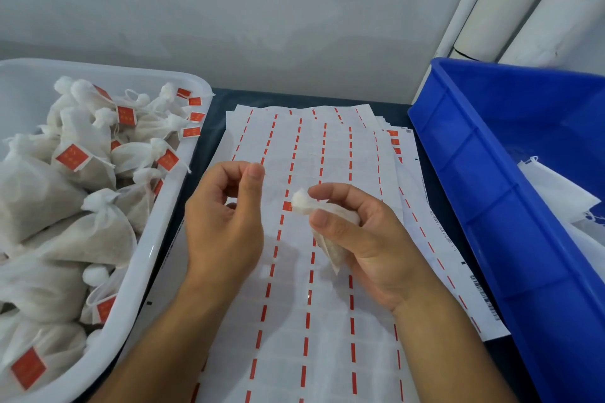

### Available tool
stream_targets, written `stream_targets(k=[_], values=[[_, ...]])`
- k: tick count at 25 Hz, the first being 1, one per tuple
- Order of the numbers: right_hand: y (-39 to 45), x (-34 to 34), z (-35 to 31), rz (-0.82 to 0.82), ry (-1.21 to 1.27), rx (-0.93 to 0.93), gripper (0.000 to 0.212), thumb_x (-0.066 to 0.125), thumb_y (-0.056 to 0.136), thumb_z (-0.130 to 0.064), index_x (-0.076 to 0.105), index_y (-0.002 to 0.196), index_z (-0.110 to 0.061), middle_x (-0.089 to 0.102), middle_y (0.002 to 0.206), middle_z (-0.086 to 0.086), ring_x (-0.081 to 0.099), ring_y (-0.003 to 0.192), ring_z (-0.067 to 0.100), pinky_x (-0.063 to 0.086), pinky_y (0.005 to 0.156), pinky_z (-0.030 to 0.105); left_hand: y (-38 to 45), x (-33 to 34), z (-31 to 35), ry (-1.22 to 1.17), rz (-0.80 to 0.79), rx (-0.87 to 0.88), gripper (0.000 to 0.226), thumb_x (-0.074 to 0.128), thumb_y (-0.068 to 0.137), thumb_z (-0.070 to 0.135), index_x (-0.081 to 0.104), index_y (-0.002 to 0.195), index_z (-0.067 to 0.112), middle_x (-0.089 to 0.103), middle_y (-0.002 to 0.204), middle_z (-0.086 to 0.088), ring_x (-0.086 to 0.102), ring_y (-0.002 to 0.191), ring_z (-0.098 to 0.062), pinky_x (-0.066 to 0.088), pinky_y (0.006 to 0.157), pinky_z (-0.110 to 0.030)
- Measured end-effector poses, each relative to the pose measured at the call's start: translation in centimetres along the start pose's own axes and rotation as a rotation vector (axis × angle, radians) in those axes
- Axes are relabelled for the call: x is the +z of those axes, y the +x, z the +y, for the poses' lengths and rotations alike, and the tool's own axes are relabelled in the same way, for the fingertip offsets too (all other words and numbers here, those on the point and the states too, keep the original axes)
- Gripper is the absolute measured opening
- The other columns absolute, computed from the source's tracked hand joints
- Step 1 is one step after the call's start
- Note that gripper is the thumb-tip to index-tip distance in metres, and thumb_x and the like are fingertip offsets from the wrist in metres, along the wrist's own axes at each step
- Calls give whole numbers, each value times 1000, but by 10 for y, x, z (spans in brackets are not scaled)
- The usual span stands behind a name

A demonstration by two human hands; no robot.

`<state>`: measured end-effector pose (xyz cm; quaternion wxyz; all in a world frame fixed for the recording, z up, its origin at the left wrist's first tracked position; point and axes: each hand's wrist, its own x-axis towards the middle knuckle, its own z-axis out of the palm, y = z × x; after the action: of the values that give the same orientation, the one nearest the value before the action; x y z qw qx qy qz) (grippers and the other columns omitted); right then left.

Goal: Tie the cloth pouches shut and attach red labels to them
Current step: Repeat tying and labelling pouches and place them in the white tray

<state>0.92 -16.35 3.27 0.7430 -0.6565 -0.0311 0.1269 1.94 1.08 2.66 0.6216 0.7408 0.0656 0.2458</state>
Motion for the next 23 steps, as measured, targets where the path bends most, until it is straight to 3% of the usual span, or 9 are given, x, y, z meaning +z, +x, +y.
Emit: stream_targets(k=[4,7,14,17,20,21,23], values=[[-1,-2,1,15,-68,-26,40,86,69,-49,77,107,-37,72,104,-13,70,94,8,59,80,26,-1,0,0,-19,8,-11,24,55,91,55,64,88,34,67,85,19,65,81,-2,52,65,-11],[0,-6,0,63,-104,-31,38,86,72,-54,76,106,-39,71,105,-14,69,100,6,57,82,24,0,1,-3,15,-8,-2,18,60,96,47,64,87,33,67,85,17,64,80,-4,53,65,-11],[2,-9,-3,244,-174,-126,30,77,71,-54,76,99,-42,70,102,-24,64,97,-9,52,65,7,2,0,-8,15,-90,-86,22,60,95,47,68,87,28,69,83,21,65,82,4,48,60,-4],[2,-7,0,237,-194,-140,29,77,73,-55,76,98,-41,70,101,-21,64,96,-7,52,65,8,7,-2,-13,44,-34,-111,19,62,95,48,69,86,33,69,86,21,65,84,4,48,61,-4],[5,-13,4,356,-183,-130,15,75,85,-47,74,99,-45,70,102,-24,64,98,-8,57,68,13,10,-3,-16,189,-142,-130,15,60,96,50,64,104,38,67,96,26,64,92,4,49,59,-6],[6,-17,5,420,-189,-127,11,74,90,-41,73,100,-44,70,101,-26,64,97,-9,58,69,16,12,-5,-17,282,-174,-139,20,61,95,51,58,113,42,64,107,27,63,98,4,52,67,-9],[9,-25,8,534,-225,-136,12,71,95,-34,71,104,-41,68,96,-28,63,94,-11,56,70,18,15,-10,-20,524,-189,-128,45,67,93,49,46,133,47,55,136,20,58,122,-6,55,95,-32]])
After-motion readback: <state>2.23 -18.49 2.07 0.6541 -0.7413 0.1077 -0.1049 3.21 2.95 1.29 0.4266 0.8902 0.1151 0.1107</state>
